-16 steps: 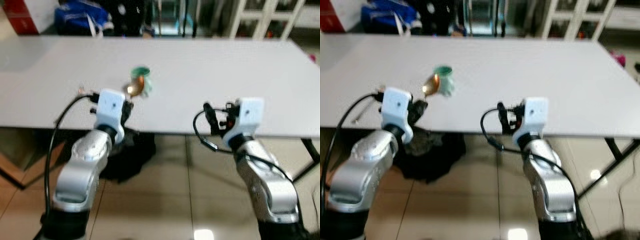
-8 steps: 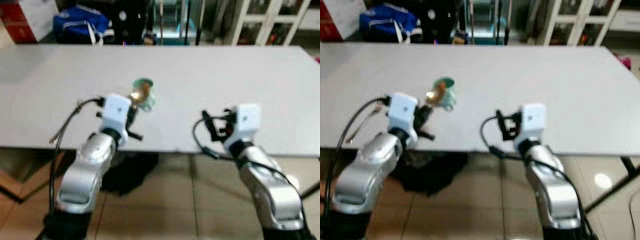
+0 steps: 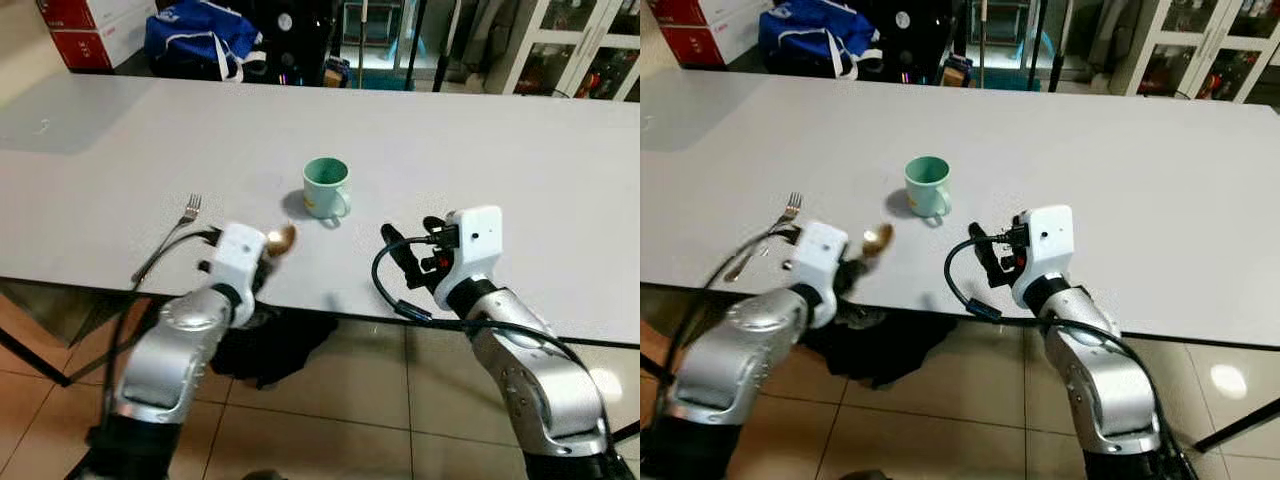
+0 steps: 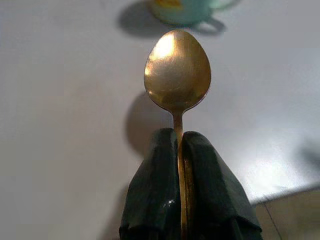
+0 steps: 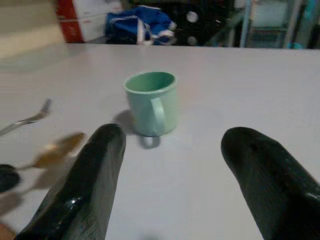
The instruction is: Setting the table
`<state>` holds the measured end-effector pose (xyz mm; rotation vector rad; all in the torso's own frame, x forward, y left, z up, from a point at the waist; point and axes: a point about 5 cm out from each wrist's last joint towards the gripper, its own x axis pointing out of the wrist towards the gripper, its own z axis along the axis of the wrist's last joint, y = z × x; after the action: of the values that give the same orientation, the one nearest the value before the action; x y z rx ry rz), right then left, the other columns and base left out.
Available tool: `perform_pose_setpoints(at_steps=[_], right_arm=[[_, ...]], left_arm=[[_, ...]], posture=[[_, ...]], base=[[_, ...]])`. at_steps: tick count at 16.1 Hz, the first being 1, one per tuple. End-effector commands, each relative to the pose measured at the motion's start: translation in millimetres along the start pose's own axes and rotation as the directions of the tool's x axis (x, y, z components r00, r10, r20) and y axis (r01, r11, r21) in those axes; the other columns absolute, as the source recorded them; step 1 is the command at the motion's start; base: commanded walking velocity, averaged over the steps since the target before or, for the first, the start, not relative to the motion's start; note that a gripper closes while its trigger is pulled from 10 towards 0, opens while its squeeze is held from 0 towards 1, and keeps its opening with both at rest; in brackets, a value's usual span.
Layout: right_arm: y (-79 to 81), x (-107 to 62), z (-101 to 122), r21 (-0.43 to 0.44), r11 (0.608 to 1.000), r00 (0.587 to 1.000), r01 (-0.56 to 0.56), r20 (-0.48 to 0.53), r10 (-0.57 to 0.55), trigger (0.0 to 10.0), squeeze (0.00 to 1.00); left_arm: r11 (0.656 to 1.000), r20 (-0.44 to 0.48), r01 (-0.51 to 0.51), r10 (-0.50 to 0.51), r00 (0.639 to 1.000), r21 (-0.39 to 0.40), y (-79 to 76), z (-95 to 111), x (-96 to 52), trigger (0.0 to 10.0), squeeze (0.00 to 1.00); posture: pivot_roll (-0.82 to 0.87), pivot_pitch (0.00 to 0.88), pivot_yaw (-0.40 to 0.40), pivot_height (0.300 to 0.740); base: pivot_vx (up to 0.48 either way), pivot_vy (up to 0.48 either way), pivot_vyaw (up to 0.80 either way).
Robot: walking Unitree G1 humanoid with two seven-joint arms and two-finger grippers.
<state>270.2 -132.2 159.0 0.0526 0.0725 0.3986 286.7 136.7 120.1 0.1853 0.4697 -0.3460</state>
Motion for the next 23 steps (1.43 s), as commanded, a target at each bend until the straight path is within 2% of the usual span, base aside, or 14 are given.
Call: perform_pose_setpoints(at_steps=[1,5,7,8,10,14,16,19,23], right_arm=[[1.9,-2.6,3,0.007,0.999,0.999,-0.033,0.003,0.033,10.0,0.0],[8.8,-8.4,-4,-0.051,0.98,0.979,-0.193,-0.075,0.189,10.0,0.0],[7.3,-10.3,-3,-0.061,0.978,0.977,-0.2,-0.081,0.195,10.0,0.0],[5.3,-11.9,-3,-0.068,0.977,0.977,-0.203,-0.086,0.197,10.0,0.0],[5.8,-14.3,-3,-0.071,0.973,0.972,-0.22,-0.095,0.213,10.0,0.0],[0.7,-19.4,-18,-0.069,0.975,0.959,-0.211,-0.207,0.193,10.0,0.0],[0.5,-28.5,-30,-0.064,0.954,0.916,-0.294,-0.302,0.262,10.0,0.0],[1.5,-34.7,-31,-0.053,0.932,0.89,-0.358,-0.319,0.324,10.0,0.0],[-1.8,-35.9,-29,-0.064,0.928,0.885,-0.366,-0.331,0.327,10.0,0.0]], left_arm=[[1.0,-0.001,0.001,-0.001,1.0,0.021,-1.0,4,3.9,10.0,0.0],[0.999,0.004,0.014,-0.015,1.0,0.032,-7.3,9,35.8,10.0,0.0],[0.999,0.029,0.023,-0.024,0.999,0.034,-12.7,16,46.9,10.0,0.0],[0.999,0.066,0.025,-0.027,0.997,0.038,-20.8,24,57.8,10.0,0.0],[0.999,0.07,0.017,-0.02,0.997,0.038,-24.7,28,67.5,10.0,0.0],[0.999,0.045,0.006,-0.009,0.999,0.054,-28.5,28,80.9,10.0,0.0],[0.999,0.024,-0.018,0.017,1.0,0.035,-26.1,26,86.0,10.0,0.0],[1.0,0.025,-0.008,0.007,1.0,0.025,-29.0,28,90.7,10.0,0.0],[1.0,0.025,0.018,-0.018,1.0,0.001,-39.1,33,95.9,10.0,0.0]], posture=[[-0.04,0.026,0.016,0.74],[-0.05,0.035,0.013,0.74],[-0.06,0.038,0.014,0.74],[-0.06,0.046,0.012,0.74],[-0.07,0.052,0.015,0.74],[-0.08,0.061,0.018,0.74],[-0.08,0.067,0.023,0.74],[-0.08,0.068,0.025,0.74],[-0.09,0.07,0.027,0.74]], base=[[0.0,0.0,0.0],[0.0,0.0,0.0],[0.0,0.0,0.0],[0.0,0.0,0.0],[0.0,0.0,0.0],[0.0,0.0,0.0],[0.0,0.0,0.0],[0.0,0.0,0.0],[0.0,0.0,0.0]])
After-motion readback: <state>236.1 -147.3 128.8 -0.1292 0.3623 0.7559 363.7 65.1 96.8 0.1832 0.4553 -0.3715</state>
